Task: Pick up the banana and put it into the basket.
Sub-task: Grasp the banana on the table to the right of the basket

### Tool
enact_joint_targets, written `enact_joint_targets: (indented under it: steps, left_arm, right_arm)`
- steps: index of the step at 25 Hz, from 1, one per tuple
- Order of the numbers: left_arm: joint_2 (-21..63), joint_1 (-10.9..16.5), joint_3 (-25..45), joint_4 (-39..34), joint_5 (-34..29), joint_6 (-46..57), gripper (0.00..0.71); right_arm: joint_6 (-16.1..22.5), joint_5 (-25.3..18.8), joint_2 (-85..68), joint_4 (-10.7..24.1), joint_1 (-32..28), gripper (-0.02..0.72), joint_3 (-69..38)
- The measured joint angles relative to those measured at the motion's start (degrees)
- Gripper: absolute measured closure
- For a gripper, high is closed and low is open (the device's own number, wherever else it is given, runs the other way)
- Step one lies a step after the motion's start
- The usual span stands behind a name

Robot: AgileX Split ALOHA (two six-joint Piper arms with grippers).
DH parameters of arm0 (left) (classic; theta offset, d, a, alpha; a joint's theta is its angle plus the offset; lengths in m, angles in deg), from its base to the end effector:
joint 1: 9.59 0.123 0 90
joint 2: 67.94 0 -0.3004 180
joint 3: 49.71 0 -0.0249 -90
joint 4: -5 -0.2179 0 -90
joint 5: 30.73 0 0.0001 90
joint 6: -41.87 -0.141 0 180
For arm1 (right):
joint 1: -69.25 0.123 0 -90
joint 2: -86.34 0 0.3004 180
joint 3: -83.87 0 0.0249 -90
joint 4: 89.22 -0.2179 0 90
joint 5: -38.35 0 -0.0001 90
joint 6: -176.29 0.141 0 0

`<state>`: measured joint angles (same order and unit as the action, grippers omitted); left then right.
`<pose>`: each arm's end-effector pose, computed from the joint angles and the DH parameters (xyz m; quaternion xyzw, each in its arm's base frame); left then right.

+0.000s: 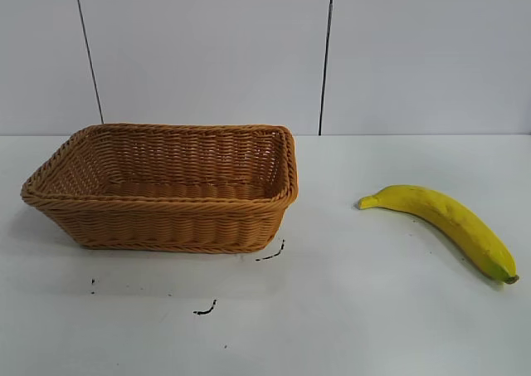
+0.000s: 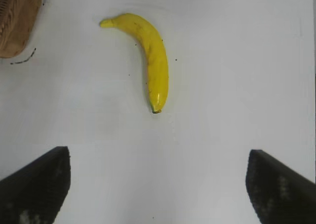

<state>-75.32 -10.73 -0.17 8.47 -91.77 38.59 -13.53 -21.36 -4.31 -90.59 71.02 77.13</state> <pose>-0.0047 -0.0074 0.2354 0.0341 0.8559 -0.0206 0.5156 0.2734 0.0114 0.2964 -0.0950 0.9731 -0.0034 0.2099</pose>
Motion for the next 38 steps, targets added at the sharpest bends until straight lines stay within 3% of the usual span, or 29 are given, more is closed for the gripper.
enact_joint_targets:
  steps: [7,10,18,38]
  left_arm:
    - [0.0,0.0,0.0,0.0,0.0,0.0,0.015]
    - [0.0,0.0,0.0,0.0,0.0,0.0,0.015]
    - [0.0,0.0,0.0,0.0,0.0,0.0,0.015]
    - [0.0,0.0,0.0,0.1,0.0,0.0,0.015]
  right_arm:
    - [-9.1,0.9,14.7,0.1,0.2,0.014,8.9]
    - [-11.2,2.1,17.2,-0.5,0.2,0.014,9.2]
    - [-13.4,2.9,19.0,-4.1,0.2,0.014,9.3]
    - [-13.2,5.2,26.0,-5.4,0.2,0.014,9.3]
